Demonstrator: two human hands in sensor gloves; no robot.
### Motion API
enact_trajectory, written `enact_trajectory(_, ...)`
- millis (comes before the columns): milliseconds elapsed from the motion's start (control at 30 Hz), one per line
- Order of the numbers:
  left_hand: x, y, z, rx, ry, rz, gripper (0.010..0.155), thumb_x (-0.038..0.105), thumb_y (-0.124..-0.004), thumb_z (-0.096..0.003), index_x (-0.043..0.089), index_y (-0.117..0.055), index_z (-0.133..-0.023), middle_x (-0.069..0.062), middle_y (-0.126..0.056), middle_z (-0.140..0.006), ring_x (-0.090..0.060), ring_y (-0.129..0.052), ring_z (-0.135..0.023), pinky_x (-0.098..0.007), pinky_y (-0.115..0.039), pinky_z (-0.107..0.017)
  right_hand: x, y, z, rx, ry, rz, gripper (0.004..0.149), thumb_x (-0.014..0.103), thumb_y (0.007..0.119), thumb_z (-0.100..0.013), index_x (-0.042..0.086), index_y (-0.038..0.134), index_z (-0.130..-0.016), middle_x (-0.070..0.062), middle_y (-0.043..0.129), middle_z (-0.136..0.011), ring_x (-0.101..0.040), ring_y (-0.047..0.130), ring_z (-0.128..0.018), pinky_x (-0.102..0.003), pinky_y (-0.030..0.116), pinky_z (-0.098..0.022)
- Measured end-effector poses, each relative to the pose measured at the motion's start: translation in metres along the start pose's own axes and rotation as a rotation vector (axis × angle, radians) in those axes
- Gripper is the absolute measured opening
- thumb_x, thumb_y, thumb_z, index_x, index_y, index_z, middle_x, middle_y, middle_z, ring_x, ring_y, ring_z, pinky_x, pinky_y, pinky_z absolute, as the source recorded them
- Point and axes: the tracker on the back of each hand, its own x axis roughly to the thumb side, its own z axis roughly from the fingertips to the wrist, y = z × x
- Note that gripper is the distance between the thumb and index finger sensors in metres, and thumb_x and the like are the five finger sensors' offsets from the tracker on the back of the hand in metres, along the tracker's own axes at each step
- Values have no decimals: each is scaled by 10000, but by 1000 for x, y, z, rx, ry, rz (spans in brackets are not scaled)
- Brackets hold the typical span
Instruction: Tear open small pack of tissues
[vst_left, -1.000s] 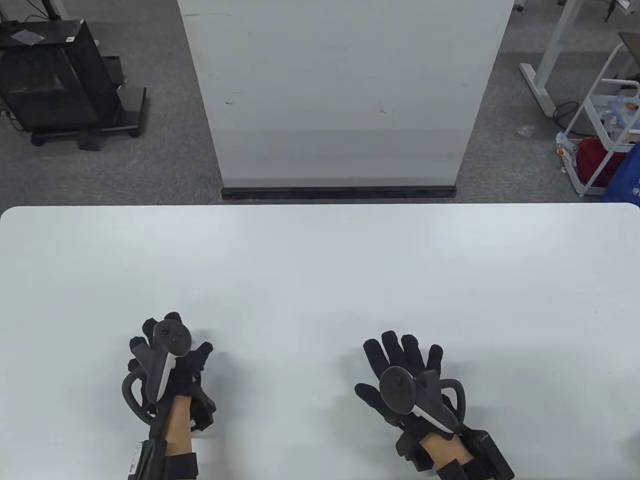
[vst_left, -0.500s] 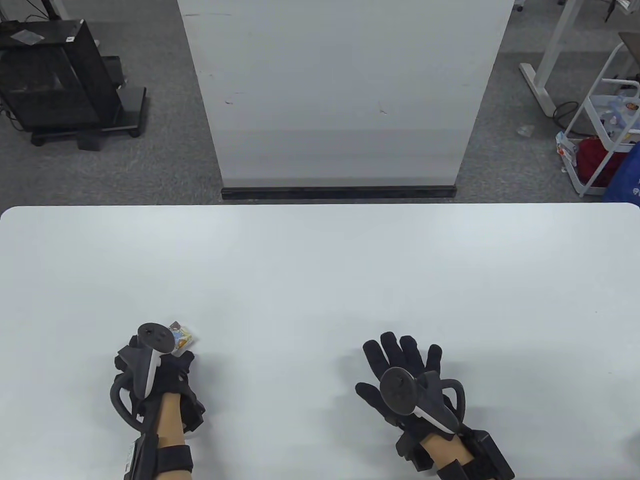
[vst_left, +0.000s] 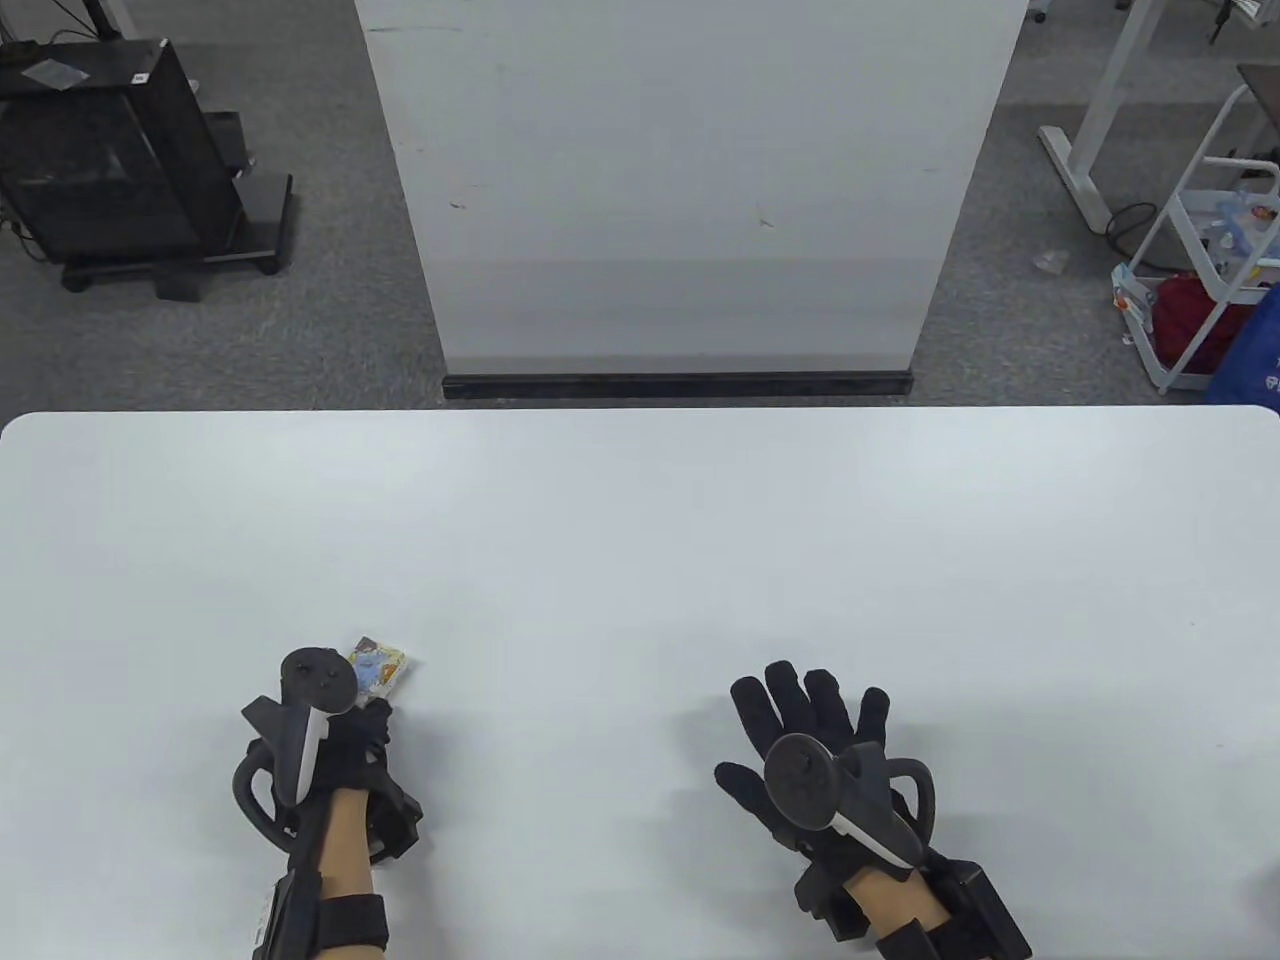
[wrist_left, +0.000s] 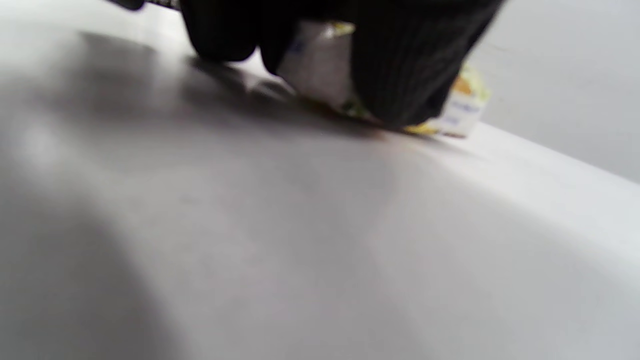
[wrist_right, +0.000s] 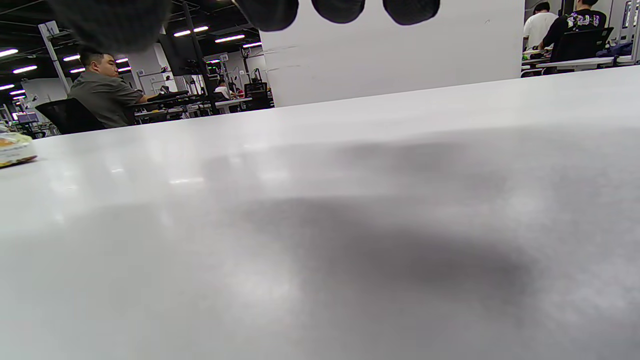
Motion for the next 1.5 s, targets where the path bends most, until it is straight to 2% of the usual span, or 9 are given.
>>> enact_trajectory(267,34,0,25,5,-198,41,765,389,-861,-499,264,-418,-1110,-108,-590,-1111,-431,-609,-1012,-705,-406,-754,0,-1,-1,-13,6,7,840,686,710,-460,340,476,-1189,-22,472,-1245,-431,443,-1131,-748,257,-728)
enact_trajectory(533,81,-5,77,43,-468,-59,767,402,-860,-493,253,-425,-1107,-110,-609,-1093,-396,-692,-969,-683,-466,-748,1,-2,-1,-26,-15,-8,845,689,728,-450,341,493,-1183,-26,545,-1219,-352,501,-1130,-703,272,-750)
enact_trajectory(667,103,-15,103,-36,-577,-115,765,392,-858,-495,243,-423,-1107,-124,-613,-1084,-385,-723,-948,-663,-488,-747,5,-4,1,-43,-37,-11,854,687,747,-442,343,494,-1181,-24,576,-1206,-352,541,-1117,-716,294,-748)
enact_trajectory(833,122,-29,130,-39,-697,-189,761,398,-862,-489,234,-442,-1103,-128,-635,-1069,-378,-751,-925,-653,-511,-740,13,-4,4,-68,-57,-7,829,658,777,-442,340,532,-1166,-9,621,-1183,-338,581,-1104,-714,318,-750)
enact_trajectory(967,134,-37,151,-48,-772,-217,760,400,-862,-488,234,-446,-1102,-130,-638,-1067,-376,-757,-922,-650,-518,-738,18,-4,7,-104,-70,-18,792,634,798,-440,332,590,-1142,15,707,-1129,-323,664,-1061,-700,360,-755)
enact_trajectory(1133,144,-47,171,-73,-839,-252,758,405,-861,-487,233,-451,-1101,-132,-646,-1063,-375,-764,-916,-646,-525,-736,22,-7,10,-193,-85,-40,704,601,821,-433,314,722,-1068,54,851,-994,-274,796,-965,-668,437,-758)
enact_trajectory(1500,152,-53,190,-90,-918,-207,758,408,-864,-482,230,-460,-1098,-129,-661,-1054,-366,-784,-902,-639,-544,-732,33,-7,15,-265,-138,10,591,560,859,-434,315,836,-971,78,929,-887,-238,869,-883,-644,482,-759)
